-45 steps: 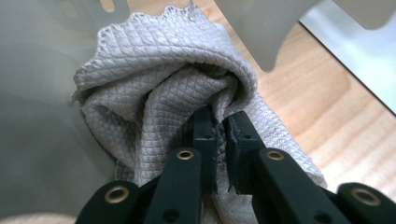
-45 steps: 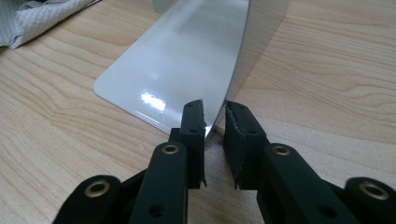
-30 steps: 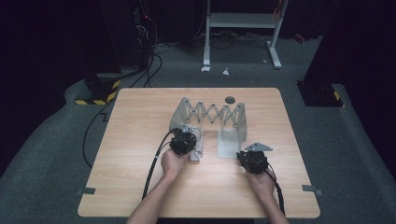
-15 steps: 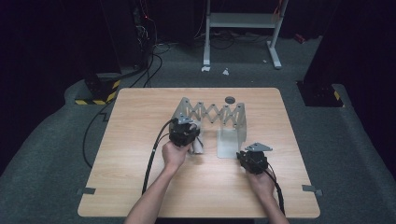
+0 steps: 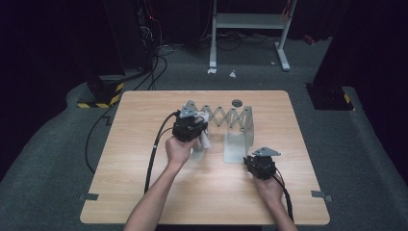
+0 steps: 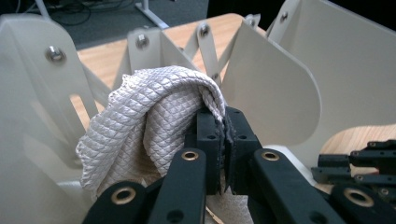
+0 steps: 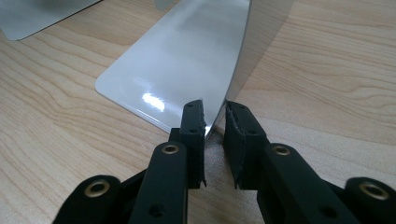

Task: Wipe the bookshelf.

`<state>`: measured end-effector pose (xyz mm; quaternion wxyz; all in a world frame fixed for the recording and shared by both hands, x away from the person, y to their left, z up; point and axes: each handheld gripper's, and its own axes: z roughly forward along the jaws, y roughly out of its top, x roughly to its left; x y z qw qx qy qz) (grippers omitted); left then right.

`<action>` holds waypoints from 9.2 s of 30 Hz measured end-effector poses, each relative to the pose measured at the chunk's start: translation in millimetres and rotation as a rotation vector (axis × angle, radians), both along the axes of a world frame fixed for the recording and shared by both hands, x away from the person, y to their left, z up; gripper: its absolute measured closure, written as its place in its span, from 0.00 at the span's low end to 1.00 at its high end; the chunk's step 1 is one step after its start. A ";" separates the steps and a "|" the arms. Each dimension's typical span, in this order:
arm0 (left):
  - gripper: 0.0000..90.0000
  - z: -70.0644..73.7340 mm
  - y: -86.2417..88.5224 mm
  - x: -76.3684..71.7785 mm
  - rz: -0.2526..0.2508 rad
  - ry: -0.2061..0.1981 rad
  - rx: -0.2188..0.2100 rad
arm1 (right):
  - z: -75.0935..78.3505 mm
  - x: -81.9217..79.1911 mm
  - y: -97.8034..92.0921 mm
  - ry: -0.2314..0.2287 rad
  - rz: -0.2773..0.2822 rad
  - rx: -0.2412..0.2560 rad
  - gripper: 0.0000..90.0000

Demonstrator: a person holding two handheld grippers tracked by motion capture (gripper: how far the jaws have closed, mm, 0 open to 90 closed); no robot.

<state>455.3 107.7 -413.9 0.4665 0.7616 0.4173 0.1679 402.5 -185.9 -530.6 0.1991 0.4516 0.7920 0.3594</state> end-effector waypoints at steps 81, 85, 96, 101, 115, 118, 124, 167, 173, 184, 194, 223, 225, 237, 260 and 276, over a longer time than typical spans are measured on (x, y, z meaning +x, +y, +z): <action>0.96 -35.2 -15.4 51.9 0.143 0.057 0.097 | 0.0 -0.3 0.7 0.000 0.006 0.000 0.86; 0.96 -45.6 -16.9 54.3 0.139 0.073 0.104 | 0.0 -0.4 0.8 -0.001 0.006 -0.001 0.86; 0.96 -79.1 -19.5 61.2 0.140 0.132 0.160 | 0.0 -0.3 0.6 0.000 0.006 0.000 0.86; 0.96 -93.3 -20.8 60.4 0.130 0.158 0.192 | 0.0 -0.2 0.5 0.000 0.007 0.001 0.86; 0.96 -85.8 -18.6 55.6 0.150 0.156 0.225 | 0.0 -0.8 1.1 -0.003 0.007 -0.005 0.86; 0.96 -75.4 -15.3 51.9 0.156 0.132 0.220 | 0.0 -0.9 1.2 -0.005 0.008 -0.008 0.86; 0.96 -54.0 -13.7 44.4 0.159 0.087 0.208 | 0.0 -0.9 1.3 -0.004 0.007 -0.005 0.86; 0.96 6.8 12.8 15.4 0.206 -0.041 0.158 | 0.0 -1.6 2.2 -0.010 0.006 -0.013 0.86; 0.96 9.1 14.3 14.2 0.205 -0.048 0.152 | 0.0 -1.4 1.8 -0.009 0.007 -0.012 0.86; 0.96 16.6 24.0 6.3 0.214 -0.067 0.138 | 0.0 -1.4 1.9 -0.010 0.007 -0.013 0.86; 0.96 12.6 36.4 -7.4 0.223 -0.068 0.133 | 0.0 -1.4 1.9 -0.009 0.006 -0.012 0.86; 0.96 -14.0 51.3 -37.7 0.234 -0.047 0.093 | 0.0 -1.6 2.1 -0.009 0.006 -0.013 0.86; 0.96 -16.7 51.5 -38.2 0.235 -0.042 0.089 | 0.0 -1.6 2.2 -0.010 0.006 -0.013 0.86; 0.96 -36.9 50.4 -38.0 0.244 -0.005 0.097 | 0.0 -1.6 2.2 -0.010 0.006 -0.013 0.86; 0.96 -76.6 50.5 -37.7 0.259 0.087 0.113 | 0.0 -1.4 1.9 -0.009 0.006 -0.012 0.86; 0.96 -103.7 50.3 -35.5 0.266 0.151 0.131 | 0.0 -1.5 1.8 -0.008 0.006 -0.011 0.86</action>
